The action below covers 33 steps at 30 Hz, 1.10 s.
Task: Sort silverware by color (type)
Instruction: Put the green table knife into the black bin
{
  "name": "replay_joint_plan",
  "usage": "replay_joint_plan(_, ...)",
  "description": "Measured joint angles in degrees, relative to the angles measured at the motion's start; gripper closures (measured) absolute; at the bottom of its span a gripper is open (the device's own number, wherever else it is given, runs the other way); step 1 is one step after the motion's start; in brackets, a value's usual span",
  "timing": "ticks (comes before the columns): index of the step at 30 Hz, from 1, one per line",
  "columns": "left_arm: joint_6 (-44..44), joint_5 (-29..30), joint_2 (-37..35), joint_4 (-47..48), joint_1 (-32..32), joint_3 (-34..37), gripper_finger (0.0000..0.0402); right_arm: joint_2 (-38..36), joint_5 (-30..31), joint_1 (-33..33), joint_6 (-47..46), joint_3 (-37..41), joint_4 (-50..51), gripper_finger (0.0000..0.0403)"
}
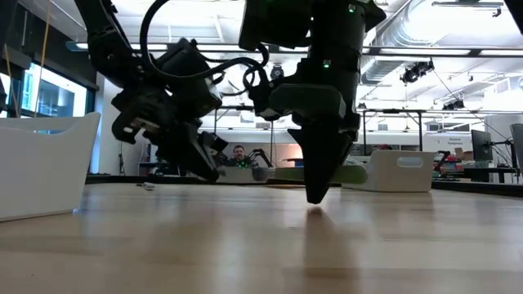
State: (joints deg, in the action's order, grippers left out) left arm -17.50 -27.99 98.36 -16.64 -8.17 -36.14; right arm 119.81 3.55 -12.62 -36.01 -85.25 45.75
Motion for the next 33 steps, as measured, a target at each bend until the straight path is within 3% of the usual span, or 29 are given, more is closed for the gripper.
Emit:
replay_joint_plan(11,0.4,0.1,-10.7,-1.1,-3.0,3.2,0.0315,-6.0,-0.8,-1.3,-5.9,-0.2,9.1,0.0396)
replay_joint_plan(19,4.7,-0.1,-18.0,-13.2,-7.3,11.3,0.0279,-13.1,-2.5,-7.1,-16.3,-0.2,18.6,0.0400)
replay_joint_plan(24,7.9,-0.1,-19.4,-21.5,-9.3,15.0,0.0278,-19.6,-8.7,-13.4,-28.3,-0.2,22.9,0.0400)
replay_joint_plan(33,8.9,0.0,-19.3,-24.3,-11.0,15.8,0.0280,-25.9,-20.5,-29.5,-62.8,-0.2,25.9,0.0401)
